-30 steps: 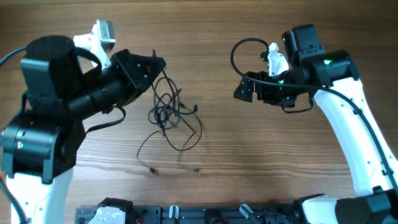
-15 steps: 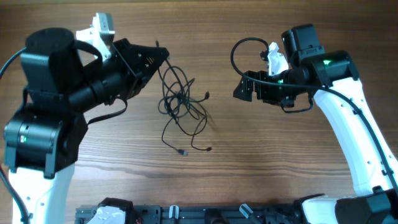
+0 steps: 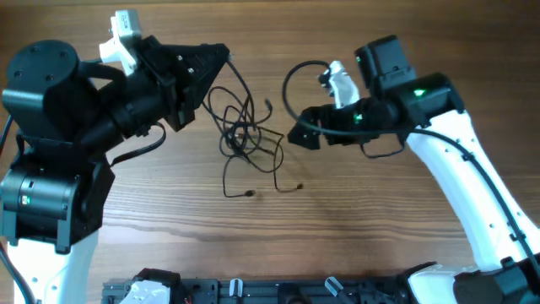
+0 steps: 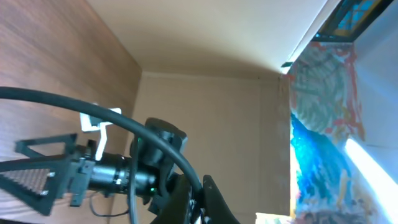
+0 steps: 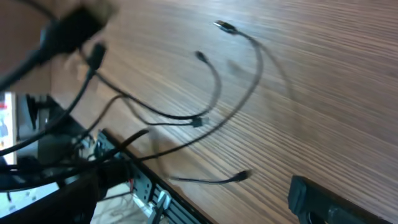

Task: Untangle cables

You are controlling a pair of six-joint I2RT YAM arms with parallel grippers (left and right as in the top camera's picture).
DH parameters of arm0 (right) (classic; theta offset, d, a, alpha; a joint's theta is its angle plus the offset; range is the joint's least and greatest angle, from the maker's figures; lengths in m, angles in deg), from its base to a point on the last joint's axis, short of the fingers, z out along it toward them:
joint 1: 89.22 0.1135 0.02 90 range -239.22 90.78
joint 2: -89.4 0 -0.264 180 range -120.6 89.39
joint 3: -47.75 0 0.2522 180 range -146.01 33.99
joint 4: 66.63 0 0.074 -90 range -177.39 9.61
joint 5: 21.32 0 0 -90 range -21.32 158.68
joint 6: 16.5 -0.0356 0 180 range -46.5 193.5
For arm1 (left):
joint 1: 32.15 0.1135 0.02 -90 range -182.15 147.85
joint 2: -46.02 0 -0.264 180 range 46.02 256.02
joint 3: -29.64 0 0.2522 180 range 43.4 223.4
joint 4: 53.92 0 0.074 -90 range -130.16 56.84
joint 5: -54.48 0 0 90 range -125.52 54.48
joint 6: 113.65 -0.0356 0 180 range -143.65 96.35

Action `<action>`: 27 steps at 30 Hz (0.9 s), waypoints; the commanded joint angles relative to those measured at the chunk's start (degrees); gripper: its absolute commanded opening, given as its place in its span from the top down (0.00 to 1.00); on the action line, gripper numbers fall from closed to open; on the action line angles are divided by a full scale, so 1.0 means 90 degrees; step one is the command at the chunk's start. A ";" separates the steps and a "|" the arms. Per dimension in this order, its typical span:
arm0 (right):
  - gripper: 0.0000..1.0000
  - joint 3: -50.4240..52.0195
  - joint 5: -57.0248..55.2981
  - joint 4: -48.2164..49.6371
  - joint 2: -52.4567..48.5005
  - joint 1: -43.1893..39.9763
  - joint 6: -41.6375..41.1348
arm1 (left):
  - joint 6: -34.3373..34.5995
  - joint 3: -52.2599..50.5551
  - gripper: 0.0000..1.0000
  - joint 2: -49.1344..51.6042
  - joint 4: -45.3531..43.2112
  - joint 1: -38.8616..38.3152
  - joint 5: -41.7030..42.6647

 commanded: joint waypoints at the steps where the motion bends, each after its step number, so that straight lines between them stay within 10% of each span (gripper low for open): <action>1: 0.00 0.0032 0.0197 0.0221 -0.0073 0.0318 -0.0046 | -0.0049 0.0041 0.96 -0.0029 0.0005 0.0000 0.0163; 16: 0.06 0.0032 -0.0097 0.0899 -0.0109 0.1197 -0.0160 | -0.0046 0.0041 0.96 0.0058 0.0022 0.0000 0.0124; 24: 0.88 0.0032 -0.0146 0.1236 -0.0109 0.1260 -0.0180 | -0.0046 0.0041 0.96 0.0058 0.0129 0.0000 0.0289; 27: 0.96 0.0032 -0.0143 0.1200 -0.0109 0.1260 -0.0177 | -0.0051 0.0041 0.96 0.0061 0.0296 0.0000 0.0287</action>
